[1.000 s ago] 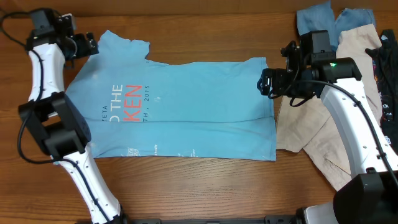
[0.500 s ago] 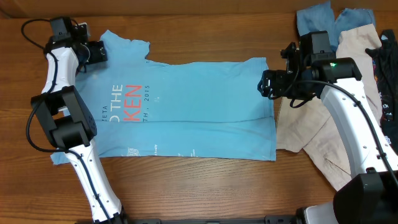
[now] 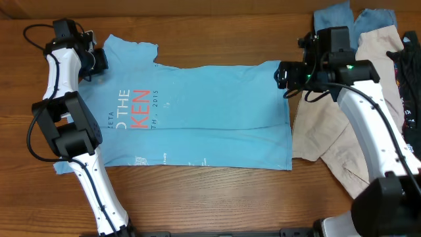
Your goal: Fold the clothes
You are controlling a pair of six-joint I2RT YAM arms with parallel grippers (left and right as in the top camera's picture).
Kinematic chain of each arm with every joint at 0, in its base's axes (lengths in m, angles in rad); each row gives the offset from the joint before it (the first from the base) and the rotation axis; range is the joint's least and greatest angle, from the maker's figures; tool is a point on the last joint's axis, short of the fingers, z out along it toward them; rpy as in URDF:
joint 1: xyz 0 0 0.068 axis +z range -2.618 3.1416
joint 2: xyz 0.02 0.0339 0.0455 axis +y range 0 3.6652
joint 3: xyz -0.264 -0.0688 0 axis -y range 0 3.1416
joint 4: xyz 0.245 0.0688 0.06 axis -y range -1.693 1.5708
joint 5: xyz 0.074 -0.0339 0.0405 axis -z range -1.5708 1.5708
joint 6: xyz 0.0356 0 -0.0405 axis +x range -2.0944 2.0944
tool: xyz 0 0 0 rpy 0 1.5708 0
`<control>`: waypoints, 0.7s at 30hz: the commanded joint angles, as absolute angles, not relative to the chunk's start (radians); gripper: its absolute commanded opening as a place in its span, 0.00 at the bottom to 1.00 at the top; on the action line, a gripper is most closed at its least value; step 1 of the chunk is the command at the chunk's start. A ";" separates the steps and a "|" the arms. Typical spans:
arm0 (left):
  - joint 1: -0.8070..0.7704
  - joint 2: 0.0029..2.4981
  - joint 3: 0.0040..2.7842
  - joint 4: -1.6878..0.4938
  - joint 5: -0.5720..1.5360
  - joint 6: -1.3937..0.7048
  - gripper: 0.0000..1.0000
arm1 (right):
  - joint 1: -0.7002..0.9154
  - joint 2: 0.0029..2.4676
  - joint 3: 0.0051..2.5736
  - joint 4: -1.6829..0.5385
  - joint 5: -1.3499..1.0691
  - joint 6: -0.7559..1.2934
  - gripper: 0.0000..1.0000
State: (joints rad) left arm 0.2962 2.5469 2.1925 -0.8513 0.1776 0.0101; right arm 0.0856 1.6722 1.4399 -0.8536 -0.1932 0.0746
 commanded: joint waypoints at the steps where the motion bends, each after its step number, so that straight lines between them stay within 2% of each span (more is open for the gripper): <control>1: 0.310 2.580 2.215 -0.935 0.177 -0.076 0.04 | 0.084 1.782 1.444 -0.743 -0.165 0.070 0.86; 8: 0.309 2.580 2.256 -1.051 0.178 -0.087 0.04 | 0.083 1.993 1.444 -0.469 -0.165 0.051 0.96; 21: 0.309 2.580 2.256 -1.126 0.177 -0.086 0.04 | 0.054 2.200 1.444 -0.190 -0.159 0.051 0.98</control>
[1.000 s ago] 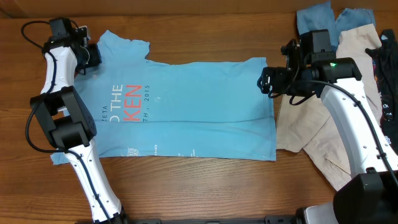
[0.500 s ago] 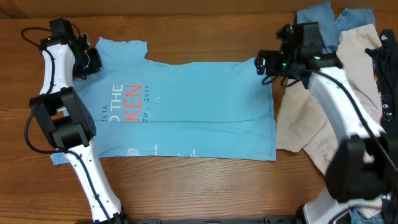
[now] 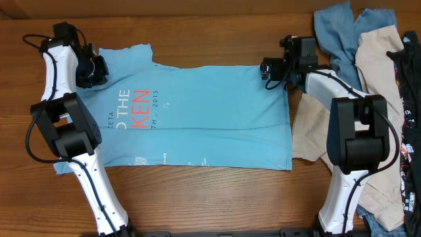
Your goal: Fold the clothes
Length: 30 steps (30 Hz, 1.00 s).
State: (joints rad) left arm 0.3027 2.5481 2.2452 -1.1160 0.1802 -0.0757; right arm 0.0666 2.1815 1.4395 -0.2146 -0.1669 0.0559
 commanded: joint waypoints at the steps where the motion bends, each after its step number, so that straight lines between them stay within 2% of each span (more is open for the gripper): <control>1: 0.309 2.580 2.256 -1.126 0.177 -0.086 0.04 | 0.052 2.203 1.445 -0.185 -0.159 0.051 0.98; 5: 0.309 2.580 2.256 -1.127 0.176 -0.086 0.04 | 0.052 2.226 1.448 -0.157 -0.159 0.051 0.95; 6: 0.309 2.580 2.256 -1.127 0.176 -0.086 0.04 | 0.052 2.230 1.448 -0.154 -0.160 0.052 0.90; 12: 0.309 2.580 2.256 -1.126 0.176 -0.087 0.04 | 0.053 2.235 1.448 -0.147 -0.181 0.052 0.77; 17: 0.309 2.580 2.256 -1.127 0.176 -0.086 0.04 | 0.053 2.235 1.448 -0.118 -0.181 0.064 0.55; 19: 0.309 2.580 2.256 -1.128 0.176 -0.086 0.04 | 0.053 2.235 1.448 -0.097 -0.181 0.089 0.54; 23: 0.309 2.580 2.256 -1.128 0.176 -0.086 0.05 | 0.051 2.235 1.448 -0.065 -0.169 0.105 0.46; 28: 0.310 2.580 2.256 -1.129 0.176 -0.086 0.05 | 0.050 2.235 1.448 -0.059 -0.169 0.105 0.15; 30: 0.310 2.580 2.256 -1.129 0.176 -0.086 0.05 | 0.050 2.235 1.448 -0.065 -0.169 0.105 0.14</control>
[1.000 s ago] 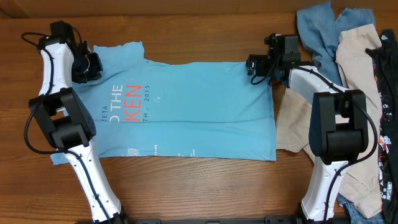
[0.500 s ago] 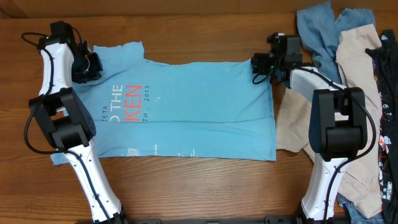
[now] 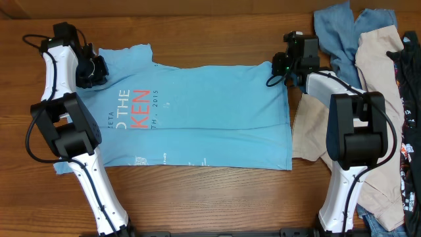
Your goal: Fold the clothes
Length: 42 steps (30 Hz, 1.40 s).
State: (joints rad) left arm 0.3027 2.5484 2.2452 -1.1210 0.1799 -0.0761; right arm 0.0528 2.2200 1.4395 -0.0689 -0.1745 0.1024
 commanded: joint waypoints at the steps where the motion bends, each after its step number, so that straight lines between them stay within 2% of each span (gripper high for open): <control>1: 0.310 2.580 2.256 -1.129 0.176 -0.086 0.05 | 0.050 2.235 1.448 -0.073 -0.169 0.105 0.18; 3: 0.310 2.580 2.256 -1.129 0.176 -0.086 0.05 | 0.049 2.235 1.448 -0.084 -0.168 0.105 0.27; 5: 0.310 2.580 2.256 -1.129 0.175 -0.086 0.05 | 0.049 2.235 1.448 -0.093 -0.154 0.105 0.49; 9: 0.310 2.580 2.256 -1.129 0.172 -0.086 0.05 | 0.049 2.235 1.448 -0.095 -0.139 0.104 0.51; 12: 0.310 2.580 2.256 -1.128 0.172 -0.086 0.05 | 0.049 2.235 1.448 -0.095 -0.139 0.105 0.44; 16: 0.314 2.580 2.256 -1.128 0.173 -0.086 0.05 | 0.049 2.235 1.448 -0.096 -0.139 0.105 0.15; 18: 0.317 2.580 2.256 -1.128 0.172 -0.086 0.05 | 0.049 2.235 1.448 -0.099 -0.139 0.105 0.06; 19: 0.318 2.580 2.256 -1.128 0.172 -0.085 0.05 | 0.049 2.235 1.448 -0.102 -0.139 0.105 0.04; 30: 0.366 2.500 2.257 -1.163 0.177 -0.083 0.04 | 0.024 2.186 1.518 -0.255 -0.138 0.105 0.04; 42: 0.379 2.379 2.257 -1.263 0.185 -0.083 0.04 | 0.010 2.142 1.699 -0.632 -0.139 0.105 0.04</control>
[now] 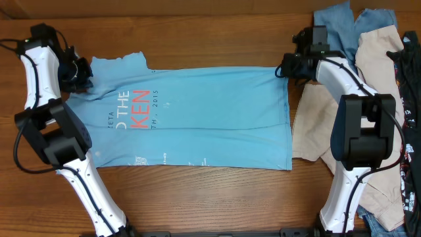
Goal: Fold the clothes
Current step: 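Fold the top half down toward the bottom hem with both grippers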
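A light blue T-shirt [210, 112] with red and white print lies flat across the wooden table [197, 197], collar end to the left. My left gripper [80, 72] sits at the shirt's far upper-left corner and looks shut on the cloth there. At the upper-right hem corner, my right gripper [284, 68] also looks closed on the fabric. The top edge of the shirt runs fairly straight between them. The fingers themselves are small and partly hidden by the wrists.
A pile of other clothes fills the right side: a beige garment [316, 125] touching the shirt's right edge, a blue-grey garment [335, 26] at the back, and dark cloth [411, 66] at the far right edge.
My left gripper has moved left and the shirt's upper-left corner has gone with it. My right gripper has shifted slightly right with the hem corner, and the top edge is stretched wider.
My left gripper was at the shirt's upper-left sleeve and the right gripper near the upper-right corner. Then the right gripper stood over that hem corner, and later a little further right. Now both grippers are further apart with the shirt's top edge spread between them.
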You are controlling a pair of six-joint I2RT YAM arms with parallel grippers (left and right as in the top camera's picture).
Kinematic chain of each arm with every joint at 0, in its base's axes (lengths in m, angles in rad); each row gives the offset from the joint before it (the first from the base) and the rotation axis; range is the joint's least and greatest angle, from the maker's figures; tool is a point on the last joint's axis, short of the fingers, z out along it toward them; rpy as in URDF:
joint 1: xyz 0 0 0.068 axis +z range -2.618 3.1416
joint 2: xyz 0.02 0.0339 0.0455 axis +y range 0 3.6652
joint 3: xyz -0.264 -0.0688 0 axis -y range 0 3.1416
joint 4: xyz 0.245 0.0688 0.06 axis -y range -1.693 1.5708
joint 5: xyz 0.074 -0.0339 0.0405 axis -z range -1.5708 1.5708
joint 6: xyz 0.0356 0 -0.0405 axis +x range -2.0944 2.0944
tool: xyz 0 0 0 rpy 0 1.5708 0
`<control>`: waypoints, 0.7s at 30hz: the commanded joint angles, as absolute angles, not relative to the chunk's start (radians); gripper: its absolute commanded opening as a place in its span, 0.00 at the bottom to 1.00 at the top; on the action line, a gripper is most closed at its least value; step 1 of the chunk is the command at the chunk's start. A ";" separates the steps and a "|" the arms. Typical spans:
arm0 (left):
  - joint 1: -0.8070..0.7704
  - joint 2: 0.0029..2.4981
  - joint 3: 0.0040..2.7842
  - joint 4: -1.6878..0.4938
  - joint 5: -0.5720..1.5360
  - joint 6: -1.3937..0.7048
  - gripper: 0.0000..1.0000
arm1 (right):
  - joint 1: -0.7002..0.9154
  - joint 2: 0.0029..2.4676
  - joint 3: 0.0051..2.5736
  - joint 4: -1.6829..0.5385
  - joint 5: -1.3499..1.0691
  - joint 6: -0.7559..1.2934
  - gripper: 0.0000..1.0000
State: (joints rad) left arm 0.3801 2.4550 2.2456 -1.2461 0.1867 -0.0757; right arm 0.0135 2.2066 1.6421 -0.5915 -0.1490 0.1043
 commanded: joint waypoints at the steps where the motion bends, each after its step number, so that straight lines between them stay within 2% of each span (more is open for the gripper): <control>1: 0.379 2.372 2.257 -1.273 0.185 -0.083 0.04 | 0.010 2.135 1.714 -0.666 -0.139 0.105 0.04; 9: 0.388 2.312 2.257 -1.388 0.172 -0.083 0.04 | 0.010 2.094 1.791 -0.907 -0.135 0.104 0.04; 21: 0.499 2.292 2.257 -1.583 0.146 -0.113 0.04 | -0.015 2.057 1.795 -1.195 -0.128 0.104 0.04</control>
